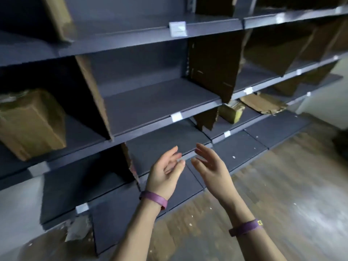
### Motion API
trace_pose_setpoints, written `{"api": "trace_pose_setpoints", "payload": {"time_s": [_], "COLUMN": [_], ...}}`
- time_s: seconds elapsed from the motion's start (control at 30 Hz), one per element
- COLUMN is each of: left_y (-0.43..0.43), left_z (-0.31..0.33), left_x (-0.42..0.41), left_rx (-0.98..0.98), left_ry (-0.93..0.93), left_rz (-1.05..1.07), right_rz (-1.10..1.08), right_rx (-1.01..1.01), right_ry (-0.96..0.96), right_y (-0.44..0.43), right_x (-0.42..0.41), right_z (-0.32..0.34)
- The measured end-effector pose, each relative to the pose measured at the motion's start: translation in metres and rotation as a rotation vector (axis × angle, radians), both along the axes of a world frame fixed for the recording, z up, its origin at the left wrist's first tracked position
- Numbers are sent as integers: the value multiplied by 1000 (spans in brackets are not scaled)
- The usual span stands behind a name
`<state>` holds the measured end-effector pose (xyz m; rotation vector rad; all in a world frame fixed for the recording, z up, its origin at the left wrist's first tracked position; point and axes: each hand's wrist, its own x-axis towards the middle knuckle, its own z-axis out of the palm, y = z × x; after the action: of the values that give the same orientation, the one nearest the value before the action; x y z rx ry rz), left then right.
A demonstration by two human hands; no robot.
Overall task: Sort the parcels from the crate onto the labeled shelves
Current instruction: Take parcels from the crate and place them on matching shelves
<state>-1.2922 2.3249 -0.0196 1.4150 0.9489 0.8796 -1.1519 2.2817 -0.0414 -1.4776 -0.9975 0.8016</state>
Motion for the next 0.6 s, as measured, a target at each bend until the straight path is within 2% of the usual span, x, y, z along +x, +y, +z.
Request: {"api": "trace_pose_setpoints", "payload": {"time_s": [0.13,0.33,0.6], "left_y": [-54,-116,-131], "left_z": [-10,-28,-39], "left_x": [101,218,377], "left_rx": [-9,-35,-30], "left_ry": [55,138,139], "left_rz": [-229,-480,-702], "right_rz": [-273,-535,-788], "right_rx": [20,-15,-66], "right_ry": [64,151,182], "right_y": [-72,-175,-228], "right_x": [96,199,325], "right_z": [-7,-29,-43]}}
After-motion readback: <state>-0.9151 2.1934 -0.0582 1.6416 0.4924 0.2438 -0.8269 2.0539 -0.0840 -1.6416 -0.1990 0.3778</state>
